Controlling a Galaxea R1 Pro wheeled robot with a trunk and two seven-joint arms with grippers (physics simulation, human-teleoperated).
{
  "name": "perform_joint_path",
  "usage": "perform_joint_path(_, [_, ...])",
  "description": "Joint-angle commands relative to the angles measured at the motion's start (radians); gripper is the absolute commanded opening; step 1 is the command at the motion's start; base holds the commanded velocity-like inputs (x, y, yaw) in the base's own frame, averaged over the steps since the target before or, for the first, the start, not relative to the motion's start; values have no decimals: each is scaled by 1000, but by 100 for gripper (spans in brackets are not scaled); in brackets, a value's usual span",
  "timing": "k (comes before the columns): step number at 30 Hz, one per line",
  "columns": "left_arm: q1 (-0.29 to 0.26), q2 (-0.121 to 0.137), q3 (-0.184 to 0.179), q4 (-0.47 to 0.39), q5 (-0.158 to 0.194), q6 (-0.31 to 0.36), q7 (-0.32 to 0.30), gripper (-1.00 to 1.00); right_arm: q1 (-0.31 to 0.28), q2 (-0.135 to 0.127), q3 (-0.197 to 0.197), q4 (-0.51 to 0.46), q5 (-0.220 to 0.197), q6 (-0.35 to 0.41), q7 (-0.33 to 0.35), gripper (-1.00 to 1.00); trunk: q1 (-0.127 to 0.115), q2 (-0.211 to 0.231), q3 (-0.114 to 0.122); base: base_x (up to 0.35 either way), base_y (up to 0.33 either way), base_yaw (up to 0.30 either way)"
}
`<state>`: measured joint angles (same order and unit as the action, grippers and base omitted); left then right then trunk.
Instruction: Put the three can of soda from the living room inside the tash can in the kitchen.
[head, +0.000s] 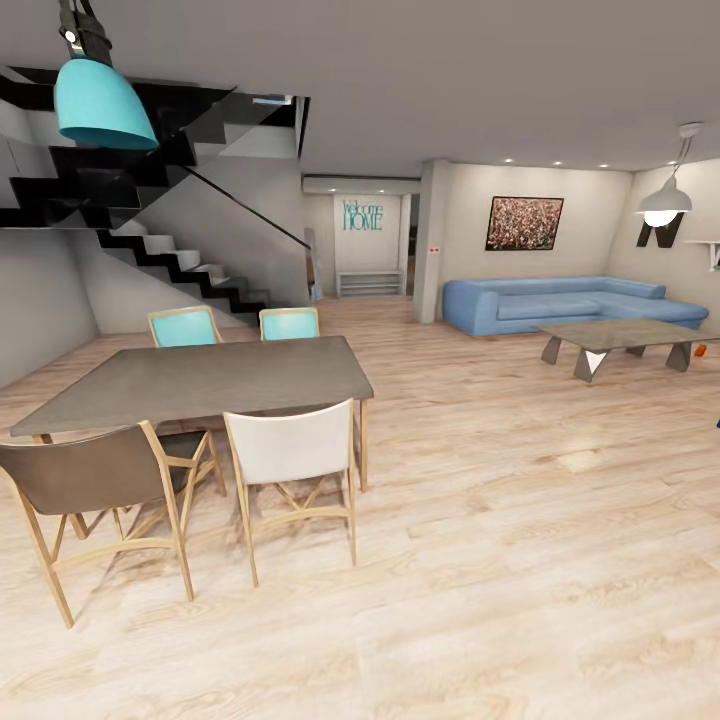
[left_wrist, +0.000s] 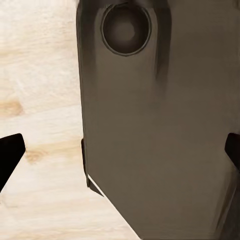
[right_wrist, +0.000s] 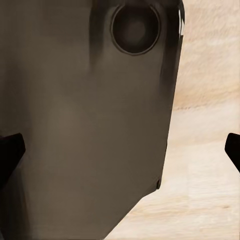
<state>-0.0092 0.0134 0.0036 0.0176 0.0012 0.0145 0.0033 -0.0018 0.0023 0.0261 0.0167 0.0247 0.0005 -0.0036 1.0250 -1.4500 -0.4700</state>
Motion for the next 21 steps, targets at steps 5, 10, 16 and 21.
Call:
perform_joint_path(5, [-17,9,-1,-28,2,-8,-1,100,-1,1,14,-28,-3,-17,2,100,0,0,0,0,0,0])
perform_joint_path(10, [-19,13,2,-529,4,-6,-4,100,-1,-1,32,-395,-3,-114,15,100,0,0,0,0,0,0])
perform_joint_path(16, [-10,14,0,-846,3,0,-5,100,0,-5,40,-616,-3,-143,17,100,0,0,0,0,0,0])
perform_joint_path(21, [16,14,-1,-1054,3,4,-5,100,7,-2,43,-837,-3,-139,21,100,0,0,0,0,0,0])
